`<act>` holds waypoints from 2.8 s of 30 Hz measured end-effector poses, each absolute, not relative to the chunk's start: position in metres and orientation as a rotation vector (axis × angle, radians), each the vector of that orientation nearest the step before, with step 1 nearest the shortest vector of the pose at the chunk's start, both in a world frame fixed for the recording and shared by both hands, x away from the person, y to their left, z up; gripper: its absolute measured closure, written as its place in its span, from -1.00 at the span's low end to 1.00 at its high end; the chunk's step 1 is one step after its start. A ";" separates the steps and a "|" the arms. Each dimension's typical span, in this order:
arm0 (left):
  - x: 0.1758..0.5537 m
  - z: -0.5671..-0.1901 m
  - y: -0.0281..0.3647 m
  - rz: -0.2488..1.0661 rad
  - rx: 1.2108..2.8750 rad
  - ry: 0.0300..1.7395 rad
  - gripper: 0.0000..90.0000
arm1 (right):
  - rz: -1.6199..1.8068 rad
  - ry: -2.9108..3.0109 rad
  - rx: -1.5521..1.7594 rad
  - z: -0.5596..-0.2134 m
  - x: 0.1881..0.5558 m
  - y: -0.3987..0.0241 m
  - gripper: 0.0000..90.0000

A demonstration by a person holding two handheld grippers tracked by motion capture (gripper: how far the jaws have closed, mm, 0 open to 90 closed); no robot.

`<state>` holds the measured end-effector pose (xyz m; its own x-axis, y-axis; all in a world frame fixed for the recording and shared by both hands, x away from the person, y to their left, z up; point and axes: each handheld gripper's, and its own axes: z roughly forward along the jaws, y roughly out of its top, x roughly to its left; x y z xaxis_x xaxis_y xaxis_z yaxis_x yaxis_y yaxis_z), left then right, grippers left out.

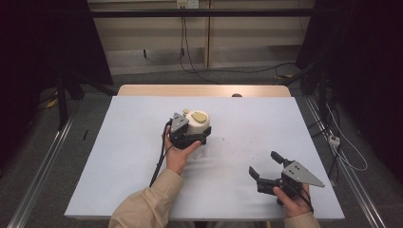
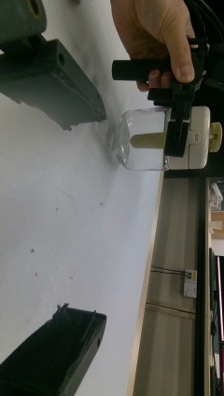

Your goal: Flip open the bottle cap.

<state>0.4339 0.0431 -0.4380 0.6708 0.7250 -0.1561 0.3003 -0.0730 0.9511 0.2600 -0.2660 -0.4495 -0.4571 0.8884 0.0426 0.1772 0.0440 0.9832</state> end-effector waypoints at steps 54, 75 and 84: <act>0.445 -0.453 0.018 0.477 1.702 0.792 -0.86 | 1.469 1.716 1.085 -0.451 0.262 -0.265 -0.92; 0.439 -0.459 0.026 0.468 1.691 0.773 -0.86 | 1.428 1.824 1.114 -0.450 0.282 -0.243 -0.89; 0.438 -0.461 0.027 0.468 1.683 0.767 -0.86 | 1.433 1.839 1.127 -0.448 0.288 -0.235 -0.84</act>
